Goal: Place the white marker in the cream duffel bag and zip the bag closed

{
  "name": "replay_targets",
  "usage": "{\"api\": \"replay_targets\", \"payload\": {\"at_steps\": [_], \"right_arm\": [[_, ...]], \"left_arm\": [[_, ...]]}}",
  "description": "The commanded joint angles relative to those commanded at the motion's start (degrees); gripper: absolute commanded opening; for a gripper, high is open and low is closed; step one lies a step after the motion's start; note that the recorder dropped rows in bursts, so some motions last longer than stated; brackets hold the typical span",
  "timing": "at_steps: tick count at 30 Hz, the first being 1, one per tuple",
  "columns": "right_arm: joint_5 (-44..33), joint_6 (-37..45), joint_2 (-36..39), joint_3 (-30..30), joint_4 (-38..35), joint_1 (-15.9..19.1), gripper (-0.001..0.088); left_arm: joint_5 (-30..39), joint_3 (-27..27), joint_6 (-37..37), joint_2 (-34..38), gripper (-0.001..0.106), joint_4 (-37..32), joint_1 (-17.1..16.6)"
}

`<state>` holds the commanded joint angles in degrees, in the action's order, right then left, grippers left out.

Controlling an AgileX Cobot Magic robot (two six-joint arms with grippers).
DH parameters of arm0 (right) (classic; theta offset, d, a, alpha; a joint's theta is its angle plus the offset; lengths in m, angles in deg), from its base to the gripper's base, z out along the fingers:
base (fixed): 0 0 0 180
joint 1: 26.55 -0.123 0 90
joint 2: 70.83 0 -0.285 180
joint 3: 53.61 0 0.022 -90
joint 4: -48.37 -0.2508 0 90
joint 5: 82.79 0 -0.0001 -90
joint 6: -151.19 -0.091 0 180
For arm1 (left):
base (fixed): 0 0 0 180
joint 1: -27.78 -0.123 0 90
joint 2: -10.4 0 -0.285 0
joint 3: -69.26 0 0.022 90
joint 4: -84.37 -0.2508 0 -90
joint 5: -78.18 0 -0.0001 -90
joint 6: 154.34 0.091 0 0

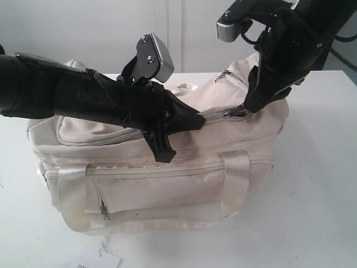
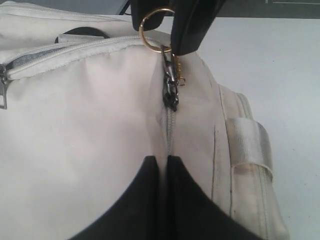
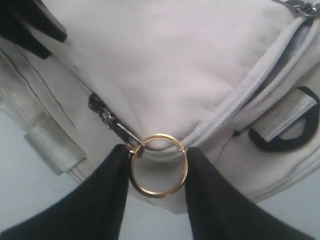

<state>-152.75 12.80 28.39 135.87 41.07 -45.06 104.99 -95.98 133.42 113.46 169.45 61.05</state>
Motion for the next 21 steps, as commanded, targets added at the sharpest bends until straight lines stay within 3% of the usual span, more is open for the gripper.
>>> {"api": "replay_targets", "payload": {"at_steps": [7, 21], "right_arm": [[0.0, 0.2, 0.0, 0.0, -0.2, 3.3, 0.0000], [0.9, 1.2, 0.1, 0.0, -0.5, 4.3, 0.0000]], "left_arm": [[2.1, 0.0, 0.0, 0.0, 0.000, 0.0, 0.0], [2.6, 0.0, 0.0, -2.2, 0.000, -2.4, 0.0]]}}
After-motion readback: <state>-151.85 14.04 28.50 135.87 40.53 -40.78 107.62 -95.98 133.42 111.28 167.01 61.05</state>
